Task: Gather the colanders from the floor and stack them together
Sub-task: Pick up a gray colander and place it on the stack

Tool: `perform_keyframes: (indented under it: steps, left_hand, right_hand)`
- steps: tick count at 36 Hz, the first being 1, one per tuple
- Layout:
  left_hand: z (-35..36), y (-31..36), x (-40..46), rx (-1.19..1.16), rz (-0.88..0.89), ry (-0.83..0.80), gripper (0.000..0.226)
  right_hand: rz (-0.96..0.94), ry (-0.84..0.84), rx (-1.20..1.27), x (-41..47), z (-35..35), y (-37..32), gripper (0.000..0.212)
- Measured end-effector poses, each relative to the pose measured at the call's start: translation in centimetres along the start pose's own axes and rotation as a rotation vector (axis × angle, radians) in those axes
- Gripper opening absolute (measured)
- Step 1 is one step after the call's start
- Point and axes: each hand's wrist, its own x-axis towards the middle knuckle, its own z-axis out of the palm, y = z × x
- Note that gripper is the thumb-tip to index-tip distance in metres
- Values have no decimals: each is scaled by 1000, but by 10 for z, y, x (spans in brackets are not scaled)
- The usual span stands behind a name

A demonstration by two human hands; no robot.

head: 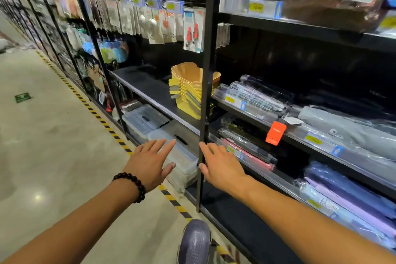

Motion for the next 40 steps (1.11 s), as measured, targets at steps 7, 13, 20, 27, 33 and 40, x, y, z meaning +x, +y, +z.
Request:
perform_keyframes:
  steps: [7,13,20,27,33,40]
  left_hand:
    - [13,-23,65,13,101,-66,70]
    - [24,-31,122,-2,207,-64,69]
    - [45,-32,193,-33,423,-62,68]
    - [77,-24,261,-29,751,-156,69]
    - [110,-18,308,-41,1062,-187,68]
    - [151,-11,317,-29,1355,-263,69]
  right_hand:
    - [46,-19,26,48,22,22,69]
    - [126,8,64,73,30,46,68]
    - [263,-33,48,78,48,69,69]
    - [537,-28,33,77,70,73,68]
    - [909,-45,62,77,104,53,68]
    - [1294,-42,163,54,145,-8,69]
